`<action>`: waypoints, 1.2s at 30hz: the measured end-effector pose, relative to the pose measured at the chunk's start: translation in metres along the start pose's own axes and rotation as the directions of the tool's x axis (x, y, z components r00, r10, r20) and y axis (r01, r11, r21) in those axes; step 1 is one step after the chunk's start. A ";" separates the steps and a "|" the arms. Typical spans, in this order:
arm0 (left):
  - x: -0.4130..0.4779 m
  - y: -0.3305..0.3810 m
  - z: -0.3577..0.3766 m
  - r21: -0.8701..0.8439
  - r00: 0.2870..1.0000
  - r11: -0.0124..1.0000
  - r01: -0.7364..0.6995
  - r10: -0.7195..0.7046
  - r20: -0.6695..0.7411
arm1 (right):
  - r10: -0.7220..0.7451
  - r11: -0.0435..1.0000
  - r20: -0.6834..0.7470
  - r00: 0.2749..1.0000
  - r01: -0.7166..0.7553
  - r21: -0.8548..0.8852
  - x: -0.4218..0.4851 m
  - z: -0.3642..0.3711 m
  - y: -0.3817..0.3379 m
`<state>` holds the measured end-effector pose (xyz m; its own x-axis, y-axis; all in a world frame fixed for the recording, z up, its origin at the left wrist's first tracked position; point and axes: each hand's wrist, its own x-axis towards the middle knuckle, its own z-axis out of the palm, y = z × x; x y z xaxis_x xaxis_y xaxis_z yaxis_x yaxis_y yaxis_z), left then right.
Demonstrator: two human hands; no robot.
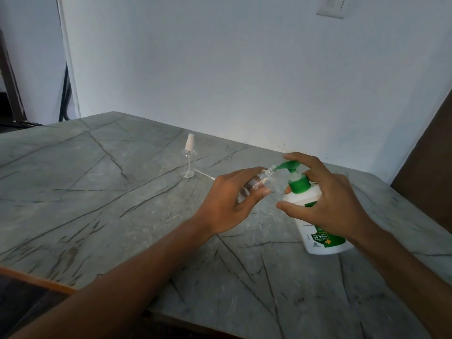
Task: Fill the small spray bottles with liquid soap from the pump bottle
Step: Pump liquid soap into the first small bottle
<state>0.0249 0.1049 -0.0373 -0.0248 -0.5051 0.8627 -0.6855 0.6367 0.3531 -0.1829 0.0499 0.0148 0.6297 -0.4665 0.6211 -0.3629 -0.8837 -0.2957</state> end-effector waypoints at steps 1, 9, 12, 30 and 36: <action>0.000 0.000 0.000 0.000 1.000 1.000 0.001 -0.001 -0.001 | -0.002 1.000 0.003 1.000 0.002 -0.005 0.000 0.000 0.001; 0.000 -0.002 0.000 0.007 1.000 1.000 -0.005 0.006 -0.005 | 0.002 0.999 -0.024 1.000 -0.001 0.040 0.003 0.002 -0.001; -0.001 -0.002 0.001 0.018 1.000 1.000 -0.014 0.014 0.001 | 0.042 0.998 -0.031 0.999 -0.040 0.055 0.004 0.002 -0.002; 0.000 -0.002 0.000 0.024 0.999 1.000 -0.006 0.007 -0.031 | -0.014 0.999 -0.017 1.000 0.014 0.030 0.002 0.004 -0.001; 0.000 -0.001 0.000 0.039 0.999 0.999 -0.014 0.015 -0.039 | 0.017 0.999 -0.058 0.998 -0.014 0.043 0.004 0.005 -0.003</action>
<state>0.0252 0.1039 -0.0375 -0.0069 -0.4725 0.8813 -0.7129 0.6204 0.3270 -0.1761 0.0501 0.0151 0.5828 -0.4783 0.6569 -0.3419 -0.8777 -0.3357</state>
